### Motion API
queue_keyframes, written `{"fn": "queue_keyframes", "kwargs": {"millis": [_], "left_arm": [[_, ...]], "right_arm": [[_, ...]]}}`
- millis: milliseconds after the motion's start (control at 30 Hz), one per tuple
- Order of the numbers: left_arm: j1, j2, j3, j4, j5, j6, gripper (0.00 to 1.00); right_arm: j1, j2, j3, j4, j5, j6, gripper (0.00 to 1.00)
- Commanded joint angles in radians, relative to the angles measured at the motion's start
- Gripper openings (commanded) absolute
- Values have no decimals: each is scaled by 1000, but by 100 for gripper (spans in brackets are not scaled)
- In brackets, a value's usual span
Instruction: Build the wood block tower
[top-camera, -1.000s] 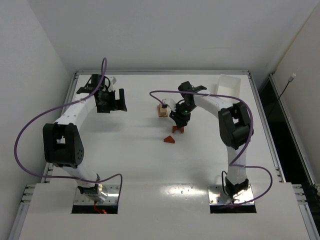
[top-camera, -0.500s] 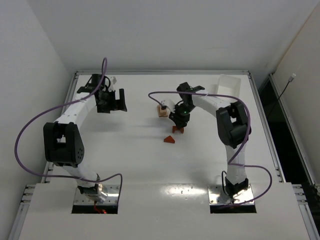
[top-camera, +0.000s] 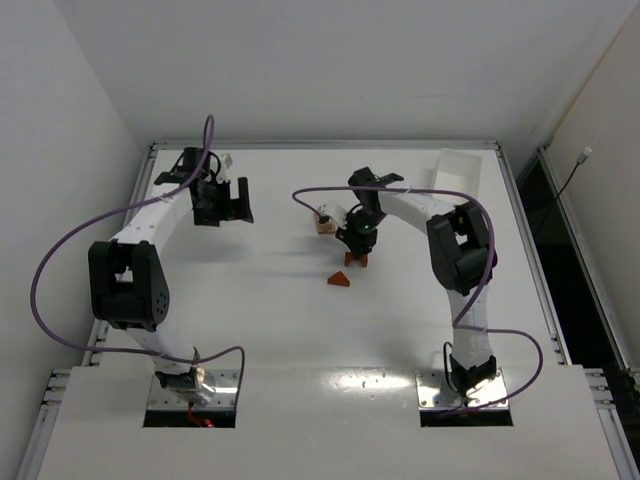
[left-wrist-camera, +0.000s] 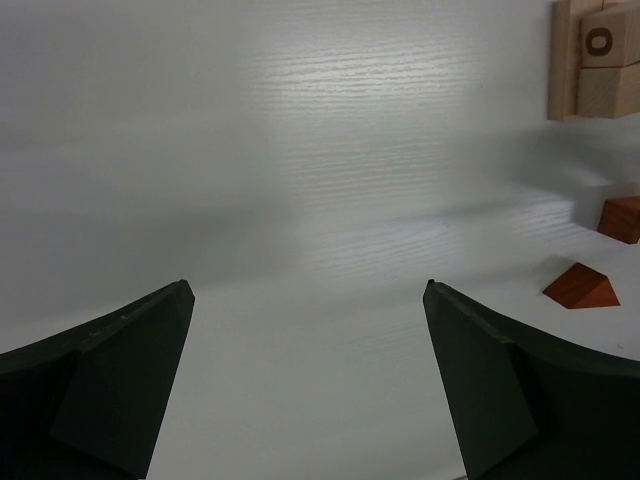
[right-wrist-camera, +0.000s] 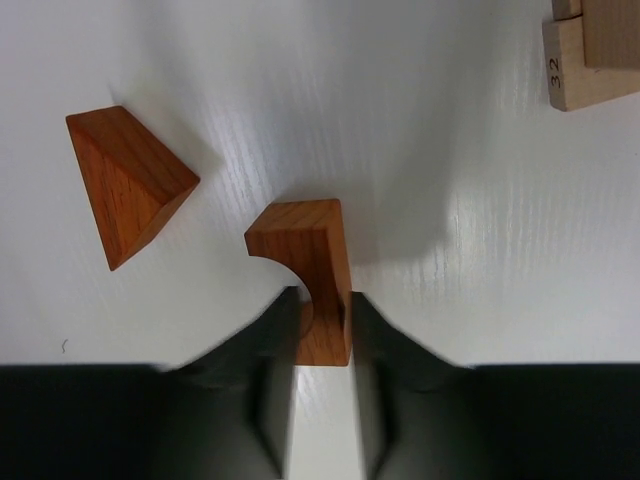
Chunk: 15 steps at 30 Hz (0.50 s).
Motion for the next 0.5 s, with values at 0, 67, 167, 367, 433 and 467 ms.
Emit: {"fn": "queue_keyframes", "kwargs": {"millis": [0, 67, 167, 367, 433, 467], "left_arm": [[13, 7, 43, 7, 18, 8, 100], [13, 7, 43, 7, 18, 8, 100], [13, 7, 43, 7, 27, 8, 100], [13, 7, 34, 7, 36, -1, 100], [13, -2, 34, 7, 36, -1, 100], [13, -2, 24, 7, 47, -1, 100]], "right_arm": [[16, 5, 40, -2, 4, -21, 18], [16, 5, 40, -2, 4, -21, 8], [16, 15, 31, -2, 23, -21, 0], [16, -16, -3, 7, 23, -21, 0], [16, -48, -3, 16, 23, -21, 0], [16, -65, -12, 28, 23, -5, 0]]}}
